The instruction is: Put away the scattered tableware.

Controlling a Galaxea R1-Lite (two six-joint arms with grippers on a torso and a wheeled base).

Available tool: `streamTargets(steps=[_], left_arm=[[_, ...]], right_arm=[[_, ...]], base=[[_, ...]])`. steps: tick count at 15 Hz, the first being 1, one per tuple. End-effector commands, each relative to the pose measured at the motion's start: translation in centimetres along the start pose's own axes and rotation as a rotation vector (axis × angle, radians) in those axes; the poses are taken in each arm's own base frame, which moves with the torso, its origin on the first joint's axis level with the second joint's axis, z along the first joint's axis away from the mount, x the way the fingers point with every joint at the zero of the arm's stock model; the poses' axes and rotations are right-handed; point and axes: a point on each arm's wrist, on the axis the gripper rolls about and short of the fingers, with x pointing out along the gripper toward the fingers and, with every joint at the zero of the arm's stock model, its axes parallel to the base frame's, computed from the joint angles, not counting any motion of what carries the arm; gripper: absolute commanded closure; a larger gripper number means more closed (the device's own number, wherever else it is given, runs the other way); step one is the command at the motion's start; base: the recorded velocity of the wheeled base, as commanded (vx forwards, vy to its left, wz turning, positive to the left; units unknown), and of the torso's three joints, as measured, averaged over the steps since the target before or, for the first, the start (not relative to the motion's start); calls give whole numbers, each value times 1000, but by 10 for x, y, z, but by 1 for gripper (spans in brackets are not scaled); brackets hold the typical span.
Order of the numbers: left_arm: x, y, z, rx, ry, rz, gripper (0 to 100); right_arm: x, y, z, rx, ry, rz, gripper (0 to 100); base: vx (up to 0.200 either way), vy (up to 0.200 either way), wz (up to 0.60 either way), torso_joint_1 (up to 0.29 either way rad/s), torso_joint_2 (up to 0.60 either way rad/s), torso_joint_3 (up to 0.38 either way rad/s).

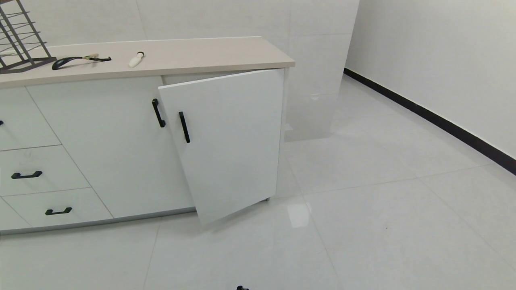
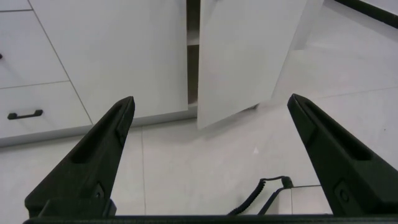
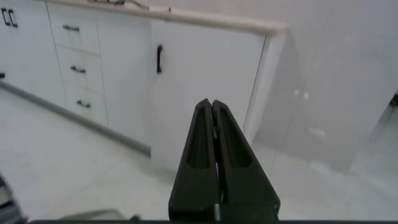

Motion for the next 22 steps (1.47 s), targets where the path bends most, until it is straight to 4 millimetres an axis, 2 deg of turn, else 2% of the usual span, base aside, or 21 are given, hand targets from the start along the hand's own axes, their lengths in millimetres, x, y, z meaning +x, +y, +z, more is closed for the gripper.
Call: streamTargets(steps=[1,3,4,6,7,8,14,16,22], left_arm=[[0,0,0,0,1,-1,0],[0,0,0,0,1,1,0],[0,0,0,0,1,1,0],[0,0,0,0,1,-1,0],[0,0,0,0,1,1,0],[0,0,0,0,1,-1,0],[0,0,0,0,1,1,0],[0,0,0,0,1,1,0],[0,0,0,1,1,1,0]], right_arm=[[-34,25,-34,-29,15,-41,100],[-35,23,-46,28,109,-156,100],[-37,21,-54,70,195,-273,100],[-39,18,-54,47,216,-432,100],[-39,18,-54,45,218,-437,100],[-41,15,-58,-36,260,-585,100],[-41,14,-59,54,241,-607,100],[-41,14,-59,54,241,-607,100],[-41,14,-59,54,241,-607,100]], base=[[0,0,0,0,0,0],[0,0,0,0,0,0],[0,0,0,0,0,0],[0,0,0,0,0,0],[0,0,0,0,0,0],[0,0,0,0,0,0],[0,0,0,0,0,0],[200,0,0,2,0,5],[200,200,0,4,-4,3]])
